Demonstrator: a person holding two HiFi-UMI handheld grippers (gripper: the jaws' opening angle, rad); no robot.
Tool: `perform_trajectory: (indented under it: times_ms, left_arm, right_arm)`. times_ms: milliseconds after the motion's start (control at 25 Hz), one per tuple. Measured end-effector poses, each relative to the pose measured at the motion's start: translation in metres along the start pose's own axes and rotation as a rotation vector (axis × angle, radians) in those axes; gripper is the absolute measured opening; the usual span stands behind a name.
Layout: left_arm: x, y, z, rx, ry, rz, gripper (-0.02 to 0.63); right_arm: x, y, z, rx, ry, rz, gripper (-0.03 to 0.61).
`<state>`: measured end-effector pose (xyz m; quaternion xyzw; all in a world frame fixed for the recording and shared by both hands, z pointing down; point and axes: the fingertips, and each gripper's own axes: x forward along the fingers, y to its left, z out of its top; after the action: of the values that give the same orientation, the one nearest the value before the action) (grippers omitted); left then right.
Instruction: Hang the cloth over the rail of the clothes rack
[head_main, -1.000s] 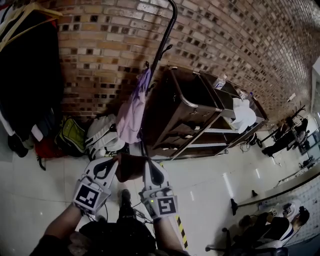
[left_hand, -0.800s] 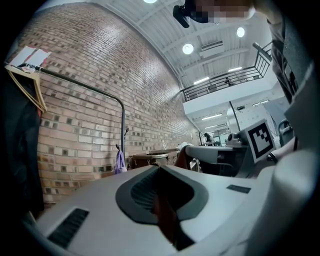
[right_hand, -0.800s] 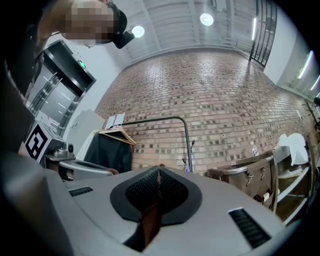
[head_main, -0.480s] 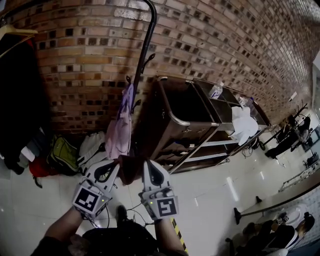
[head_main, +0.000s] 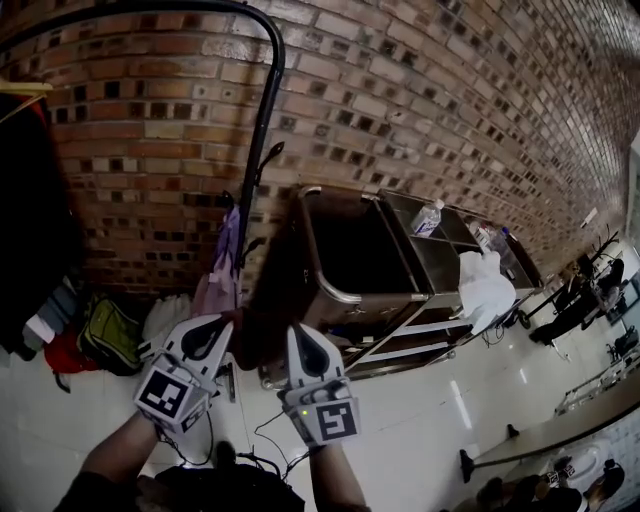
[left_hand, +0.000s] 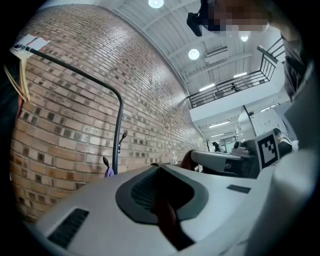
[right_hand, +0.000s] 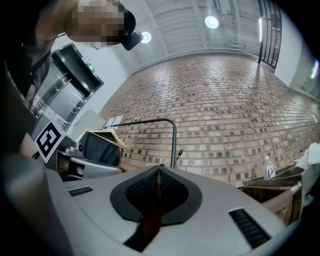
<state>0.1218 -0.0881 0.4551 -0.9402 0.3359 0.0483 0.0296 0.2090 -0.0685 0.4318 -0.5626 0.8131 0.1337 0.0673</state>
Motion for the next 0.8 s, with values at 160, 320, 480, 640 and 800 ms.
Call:
perform_trajectory:
  times_ms: [160, 320, 480, 640, 800]
  left_arm:
    - [0.033, 0.003, 0.009, 0.012, -0.016, 0.013, 0.020]
    - [0.063, 0.008, 0.025, 0.041, -0.028, -0.007, 0.020]
    - [0.091, 0.022, 0.042, 0.072, -0.042, -0.026, 0.020]
    - [0.120, 0.050, 0.060, 0.090, -0.077, -0.033, 0.021]
    - [0.143, 0.076, 0.076, 0.120, -0.148, -0.041, 0.021]
  right_arm:
    - [0.022, -0.021, 0.006, -0.037, -0.017, 0.046, 0.021]
    - [0.048, -0.036, 0.013, -0.069, -0.019, 0.077, 0.020]
    - [0.080, -0.052, 0.027, -0.054, -0.034, 0.100, 0.020]
    - [0.116, -0.065, 0.042, -0.096, -0.062, 0.086, 0.020]
    - [0.150, -0.076, 0.049, -0.139, -0.107, 0.044, 0.020]
